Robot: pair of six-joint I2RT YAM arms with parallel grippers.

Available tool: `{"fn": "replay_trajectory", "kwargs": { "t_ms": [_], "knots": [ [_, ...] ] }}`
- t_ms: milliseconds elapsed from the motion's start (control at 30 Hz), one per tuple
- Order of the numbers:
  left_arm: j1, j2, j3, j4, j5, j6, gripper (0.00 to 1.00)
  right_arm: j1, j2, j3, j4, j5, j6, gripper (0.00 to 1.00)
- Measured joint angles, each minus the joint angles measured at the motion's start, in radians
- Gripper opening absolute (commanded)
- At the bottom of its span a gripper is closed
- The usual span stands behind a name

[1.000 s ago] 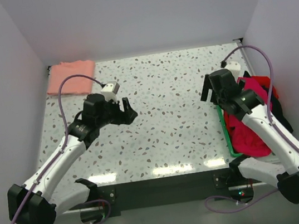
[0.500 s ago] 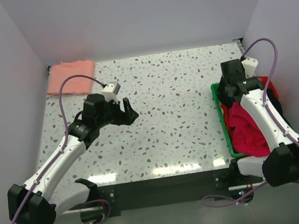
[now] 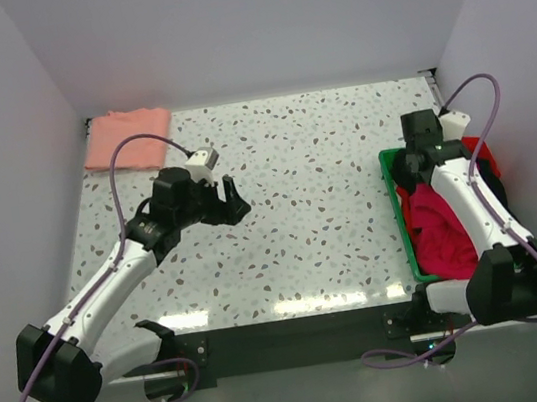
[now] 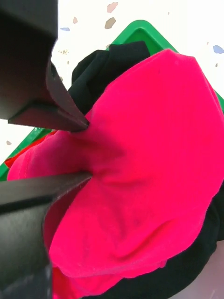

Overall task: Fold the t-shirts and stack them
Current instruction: Grab the tshirt from the pile

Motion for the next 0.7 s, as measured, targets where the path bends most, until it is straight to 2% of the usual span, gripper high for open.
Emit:
{"fn": "replay_trajectory", "kwargs": {
  "t_ms": [33,133,367,467,600,700],
  "knots": [
    [0.000,0.004,0.000,0.002,0.002,0.000,0.80,0.000,-0.001,0.000,-0.001,0.000,0.003,0.21],
    [0.000,0.009,0.000,0.005,0.004,0.000,0.80,0.000,-0.011,0.000,0.000,-0.005,0.002,0.00],
    [0.000,0.009,0.000,0.005,0.004,0.000,0.80,-0.001,-0.081,0.043,-0.012,-0.085,-0.048,0.00],
    [0.000,0.009,0.000,0.006,0.004,0.000,0.80,-0.002,-0.134,0.093,-0.005,-0.188,-0.096,0.00],
    [0.000,0.009,0.000,0.008,0.004,-0.001,0.80,0.002,-0.158,0.238,-0.003,-0.379,-0.139,0.00],
    [0.001,0.009,0.000,0.011,0.004,-0.001,0.80,0.047,-0.151,0.336,0.012,-0.497,-0.144,0.00]
  ]
}}
